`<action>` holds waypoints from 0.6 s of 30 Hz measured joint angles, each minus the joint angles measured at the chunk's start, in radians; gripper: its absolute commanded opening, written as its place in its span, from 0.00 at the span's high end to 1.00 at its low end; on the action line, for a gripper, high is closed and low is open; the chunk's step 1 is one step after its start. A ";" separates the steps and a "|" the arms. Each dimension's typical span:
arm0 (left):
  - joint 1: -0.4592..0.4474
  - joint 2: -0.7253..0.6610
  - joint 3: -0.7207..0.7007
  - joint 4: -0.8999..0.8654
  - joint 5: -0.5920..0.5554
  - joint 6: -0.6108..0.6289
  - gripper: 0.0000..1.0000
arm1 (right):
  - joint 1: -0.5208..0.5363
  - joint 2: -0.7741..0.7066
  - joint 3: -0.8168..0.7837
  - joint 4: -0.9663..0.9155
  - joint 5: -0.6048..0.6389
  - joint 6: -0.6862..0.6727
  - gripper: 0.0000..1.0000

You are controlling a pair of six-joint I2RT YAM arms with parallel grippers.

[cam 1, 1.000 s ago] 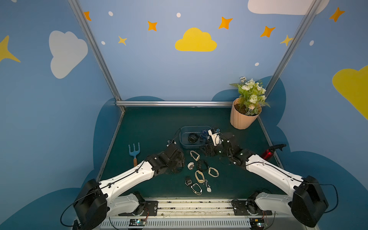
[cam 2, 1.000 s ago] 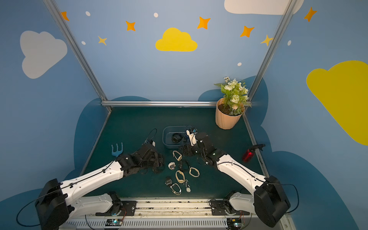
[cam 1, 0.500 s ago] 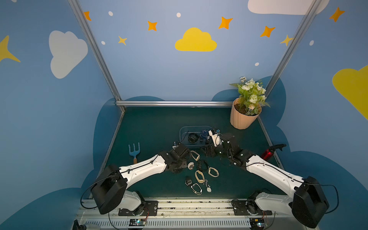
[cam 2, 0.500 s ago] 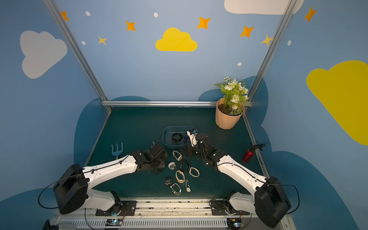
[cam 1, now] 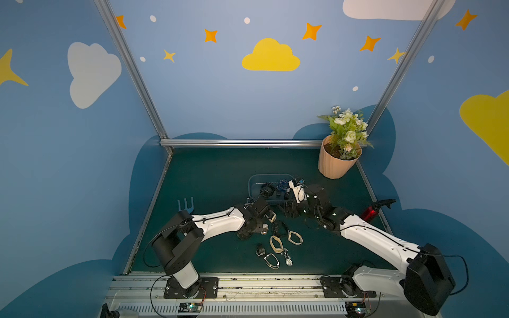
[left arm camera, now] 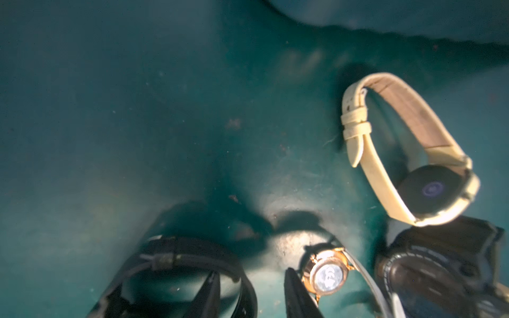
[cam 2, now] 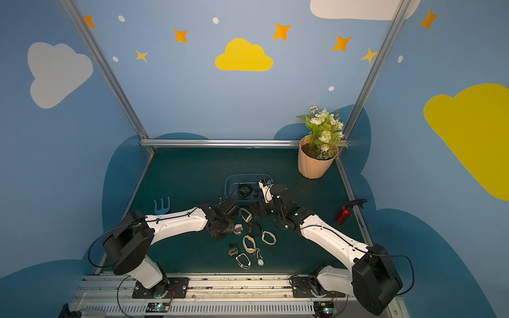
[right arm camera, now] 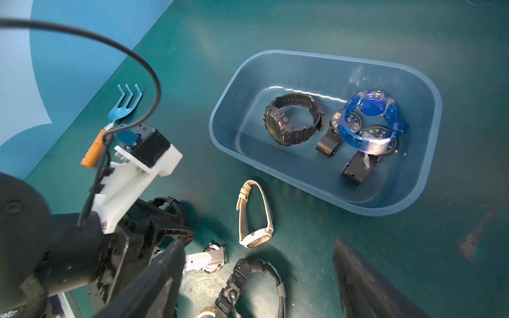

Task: Put the watch into the storage box
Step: Pick up the watch at the center of the board.

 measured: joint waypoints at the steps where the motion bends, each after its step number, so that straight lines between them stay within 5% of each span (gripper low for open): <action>1: 0.001 0.003 0.000 -0.001 0.000 0.001 0.66 | 0.000 0.000 0.000 0.000 0.001 -0.001 0.15; 14: 0.015 0.026 -0.005 -0.004 -0.005 -0.003 0.96 | 0.000 0.000 0.000 0.000 0.009 -0.004 0.15; 18: 0.016 -0.013 -0.019 -0.003 -0.017 0.003 0.96 | 0.000 0.000 0.000 0.002 0.008 -0.003 0.15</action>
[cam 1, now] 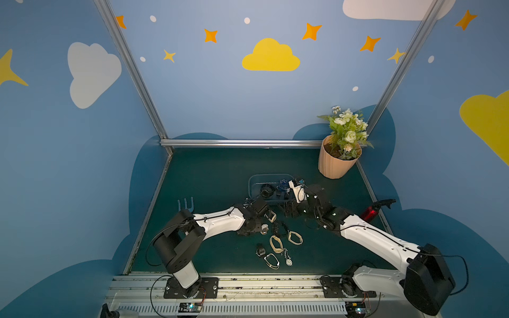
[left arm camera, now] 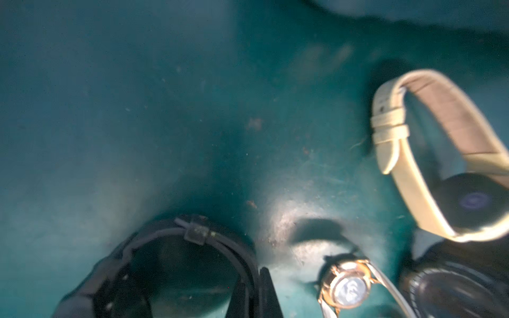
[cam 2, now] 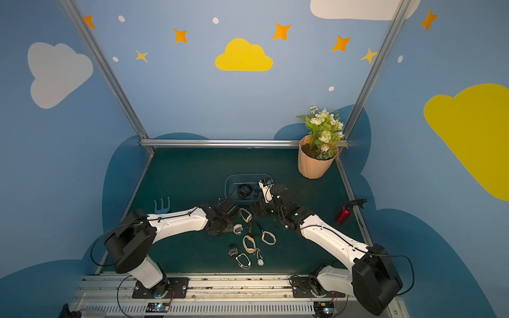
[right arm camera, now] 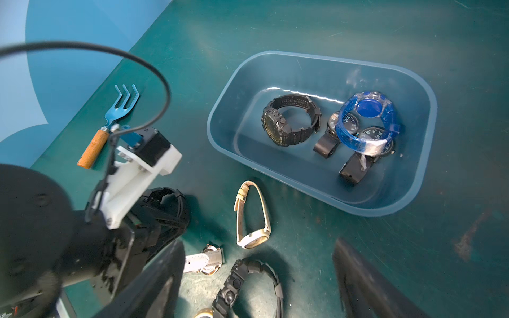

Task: Put the watch into the storage box
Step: Pick up the watch at the center of the board.

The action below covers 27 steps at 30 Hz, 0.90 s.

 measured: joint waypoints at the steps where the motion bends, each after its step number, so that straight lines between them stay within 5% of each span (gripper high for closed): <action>1: 0.000 -0.019 -0.006 -0.001 -0.007 0.005 0.96 | 0.000 0.000 0.000 0.001 0.000 0.000 0.15; 14: 0.077 -0.312 -0.007 0.039 -0.053 0.157 0.96 | 0.000 0.000 0.000 0.012 -0.028 0.013 0.15; 27: 0.158 -0.095 0.266 0.165 0.084 0.389 0.96 | 0.000 -0.048 -0.005 -0.006 -0.007 0.021 0.15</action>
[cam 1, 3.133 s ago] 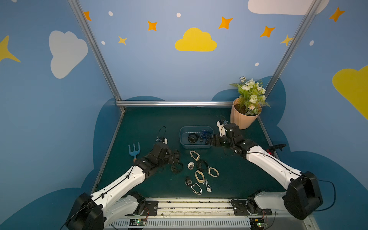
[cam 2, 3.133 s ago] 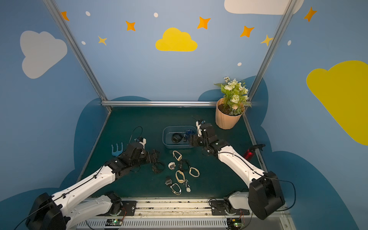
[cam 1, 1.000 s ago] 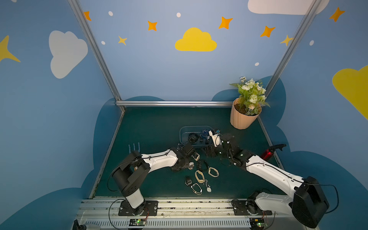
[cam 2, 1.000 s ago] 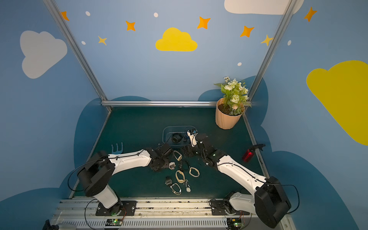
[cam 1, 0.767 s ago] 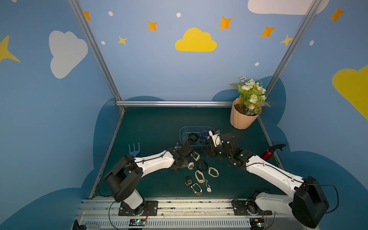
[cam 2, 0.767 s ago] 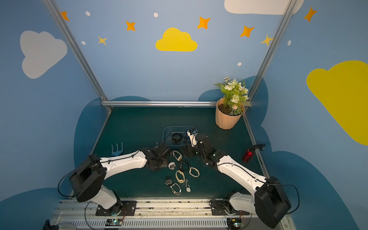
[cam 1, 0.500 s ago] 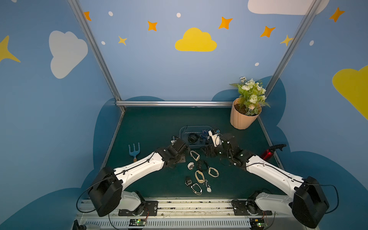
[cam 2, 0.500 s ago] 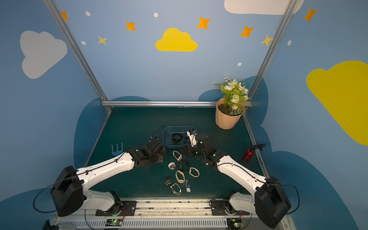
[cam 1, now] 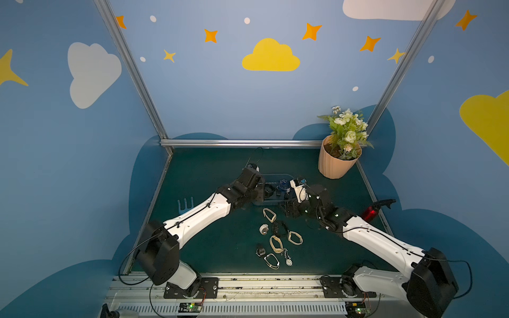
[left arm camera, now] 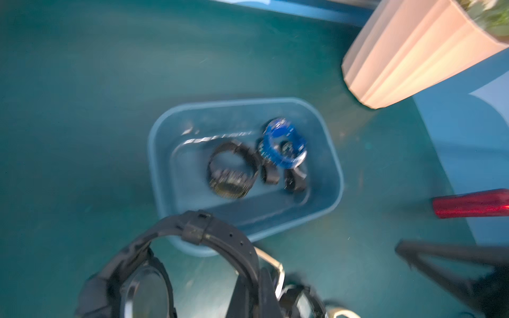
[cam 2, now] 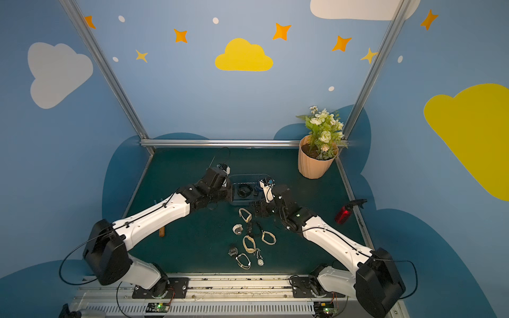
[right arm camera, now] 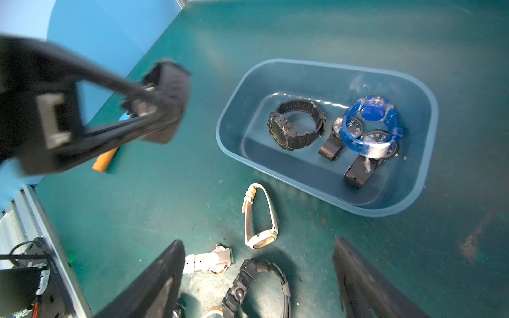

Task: Put the watch into the storage box
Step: Pick up the watch at the center of the board, then place the watch in the storage box.

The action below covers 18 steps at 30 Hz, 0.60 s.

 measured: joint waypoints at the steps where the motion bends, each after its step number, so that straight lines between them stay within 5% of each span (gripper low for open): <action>1: 0.008 0.025 0.015 0.009 0.016 0.011 0.96 | 0.000 -0.010 -0.004 0.000 0.008 0.000 0.15; 18: 0.105 0.358 0.254 0.039 0.193 0.064 0.96 | 0.000 -0.049 -0.016 -0.034 0.064 0.005 0.15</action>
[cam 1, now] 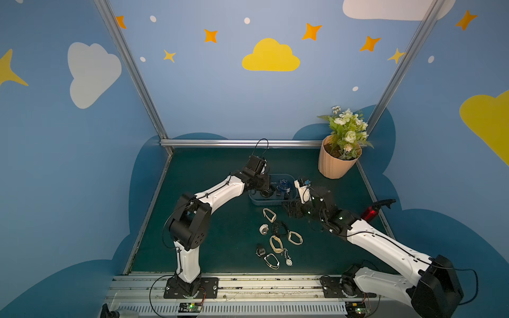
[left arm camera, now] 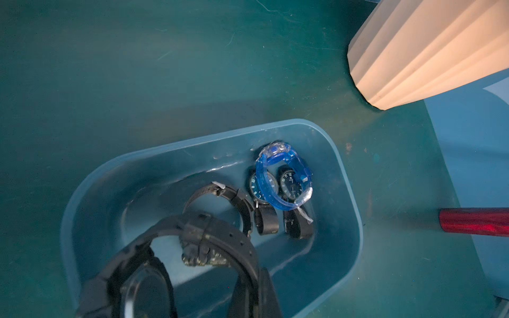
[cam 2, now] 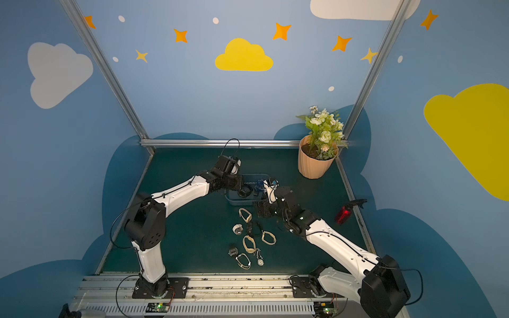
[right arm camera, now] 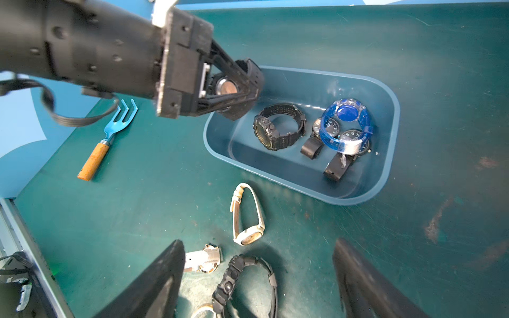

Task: Put the watch into the storage box
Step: Place the watch in the storage box, then pick up the watch at the center of the board.

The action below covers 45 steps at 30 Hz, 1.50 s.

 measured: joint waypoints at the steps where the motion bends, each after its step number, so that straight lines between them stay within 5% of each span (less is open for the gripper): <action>1: 0.005 0.012 0.006 0.000 0.004 0.000 0.96 | 0.000 0.000 0.000 -0.003 0.003 0.000 0.15; 8: 0.052 0.083 0.018 0.011 0.049 0.000 0.94 | 0.000 -0.003 0.000 -0.020 0.014 0.000 0.15; 16: 0.066 0.125 0.042 0.017 0.099 -0.011 0.81 | 0.000 -0.003 0.001 -0.026 0.016 0.000 0.15; 22: 0.066 0.101 0.042 0.013 0.117 -0.019 0.52 | 0.000 -0.003 0.001 -0.027 0.022 0.000 0.15; 25: 0.066 0.052 0.038 0.010 0.118 -0.021 0.27 | 0.000 -0.002 0.007 -0.029 0.025 0.000 0.15; 31: 0.066 -0.146 -0.023 0.019 0.106 -0.023 0.00 | 0.000 0.003 0.020 -0.032 0.032 0.005 0.15; 45: 0.028 -0.809 -0.755 0.163 0.035 -0.174 0.00 | 0.000 0.139 0.088 -0.072 0.044 0.061 0.15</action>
